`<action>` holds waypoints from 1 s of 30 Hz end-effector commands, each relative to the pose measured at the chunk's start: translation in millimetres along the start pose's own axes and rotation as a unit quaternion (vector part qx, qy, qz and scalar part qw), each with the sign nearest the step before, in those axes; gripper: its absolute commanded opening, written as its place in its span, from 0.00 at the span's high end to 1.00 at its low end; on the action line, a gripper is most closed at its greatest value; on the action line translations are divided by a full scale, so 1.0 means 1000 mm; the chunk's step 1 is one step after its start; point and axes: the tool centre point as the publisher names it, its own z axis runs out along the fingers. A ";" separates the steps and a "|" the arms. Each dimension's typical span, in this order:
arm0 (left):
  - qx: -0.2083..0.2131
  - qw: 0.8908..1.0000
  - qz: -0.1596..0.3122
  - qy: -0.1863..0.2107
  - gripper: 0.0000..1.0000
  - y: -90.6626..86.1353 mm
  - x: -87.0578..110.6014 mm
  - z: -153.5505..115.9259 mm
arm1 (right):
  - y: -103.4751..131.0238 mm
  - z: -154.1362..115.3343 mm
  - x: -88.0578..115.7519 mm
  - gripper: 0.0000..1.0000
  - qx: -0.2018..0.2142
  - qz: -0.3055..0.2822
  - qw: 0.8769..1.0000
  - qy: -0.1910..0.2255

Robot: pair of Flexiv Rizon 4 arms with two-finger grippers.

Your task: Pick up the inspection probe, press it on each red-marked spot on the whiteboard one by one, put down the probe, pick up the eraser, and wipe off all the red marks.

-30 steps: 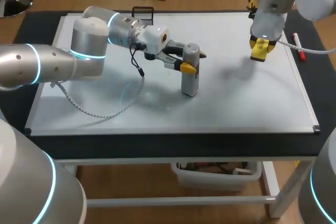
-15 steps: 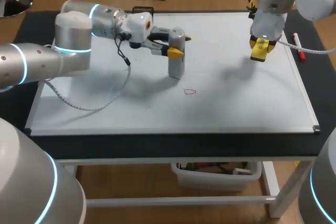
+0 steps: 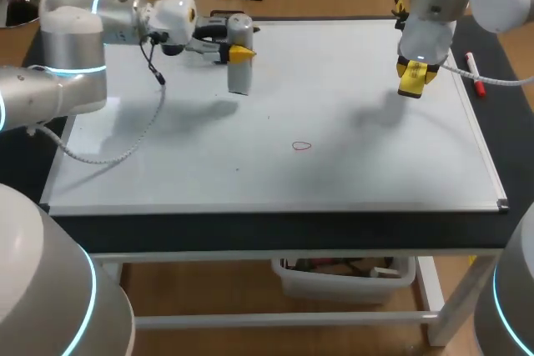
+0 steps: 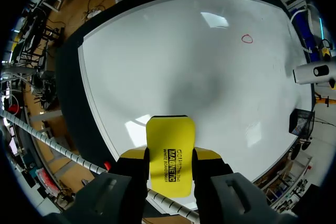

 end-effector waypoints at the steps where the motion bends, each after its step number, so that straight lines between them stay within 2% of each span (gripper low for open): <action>1: -0.002 1.000 -0.004 -0.029 1.00 -0.004 -0.005 -0.021 | -0.001 -0.001 0.001 1.00 0.000 -0.002 1.000 0.001; 12: -0.005 0.996 -0.019 -0.091 1.00 0.003 -0.035 -0.074 | -0.001 -0.001 0.001 1.00 0.000 -0.002 1.000 0.001; 19: 0.000 0.993 -0.028 -0.116 1.00 0.009 -0.042 -0.099 | -0.001 -0.001 0.001 1.00 0.000 -0.002 1.000 0.001; 30: 0.021 0.990 -0.030 -0.136 1.00 0.012 -0.042 -0.122 | -0.001 -0.001 0.001 1.00 0.000 -0.002 1.000 0.001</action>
